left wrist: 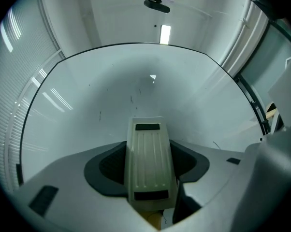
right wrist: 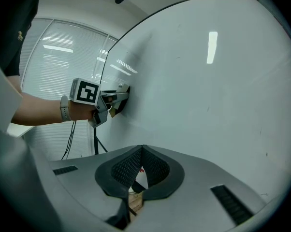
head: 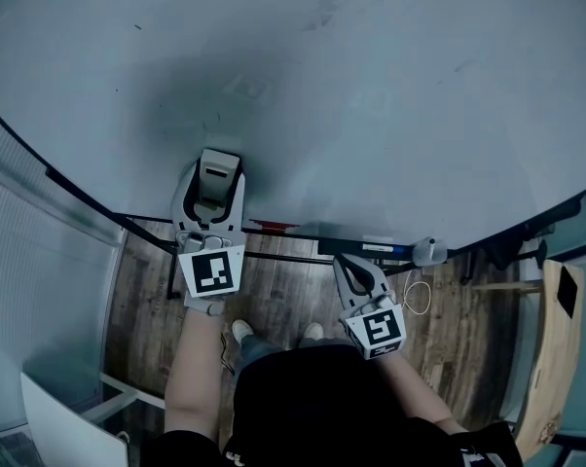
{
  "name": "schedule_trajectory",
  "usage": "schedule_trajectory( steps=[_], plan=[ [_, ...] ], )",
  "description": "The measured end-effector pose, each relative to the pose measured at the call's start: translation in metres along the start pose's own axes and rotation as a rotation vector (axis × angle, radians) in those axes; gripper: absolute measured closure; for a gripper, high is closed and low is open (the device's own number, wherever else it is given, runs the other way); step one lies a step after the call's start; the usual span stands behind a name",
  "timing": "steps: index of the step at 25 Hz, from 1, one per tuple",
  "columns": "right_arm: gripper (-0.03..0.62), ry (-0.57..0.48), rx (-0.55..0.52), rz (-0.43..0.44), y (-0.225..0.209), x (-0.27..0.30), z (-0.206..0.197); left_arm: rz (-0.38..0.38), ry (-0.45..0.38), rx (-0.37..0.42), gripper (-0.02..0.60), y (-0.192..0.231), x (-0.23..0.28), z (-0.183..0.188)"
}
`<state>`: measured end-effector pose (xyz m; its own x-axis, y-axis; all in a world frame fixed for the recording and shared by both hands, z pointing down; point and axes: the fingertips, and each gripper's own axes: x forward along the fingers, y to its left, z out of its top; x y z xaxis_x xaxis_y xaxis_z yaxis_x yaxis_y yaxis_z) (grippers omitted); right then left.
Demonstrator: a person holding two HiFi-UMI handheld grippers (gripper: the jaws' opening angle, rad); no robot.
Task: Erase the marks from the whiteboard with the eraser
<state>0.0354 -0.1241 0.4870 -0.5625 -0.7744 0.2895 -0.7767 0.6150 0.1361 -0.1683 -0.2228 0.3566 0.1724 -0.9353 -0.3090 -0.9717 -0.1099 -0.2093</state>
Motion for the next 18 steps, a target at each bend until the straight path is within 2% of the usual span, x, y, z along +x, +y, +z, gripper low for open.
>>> schedule_trajectory(
  steps=[4, 9, 18],
  plan=[
    [0.566, -0.012, 0.006, 0.001, 0.001, 0.000, 0.004, 0.001, -0.025, -0.009, 0.321, 0.003, 0.006, 0.021],
    [0.566, -0.037, 0.007, -0.015, -0.003, -0.001, 0.012, 0.012, -0.105, -0.037, 0.321, 0.015, 0.022, 0.072],
    [0.566, -0.079, 0.021, -0.061, -0.014, -0.008, 0.024, -0.012, -0.271, 0.042, 0.321, 0.028, 0.053, 0.173]
  ],
)
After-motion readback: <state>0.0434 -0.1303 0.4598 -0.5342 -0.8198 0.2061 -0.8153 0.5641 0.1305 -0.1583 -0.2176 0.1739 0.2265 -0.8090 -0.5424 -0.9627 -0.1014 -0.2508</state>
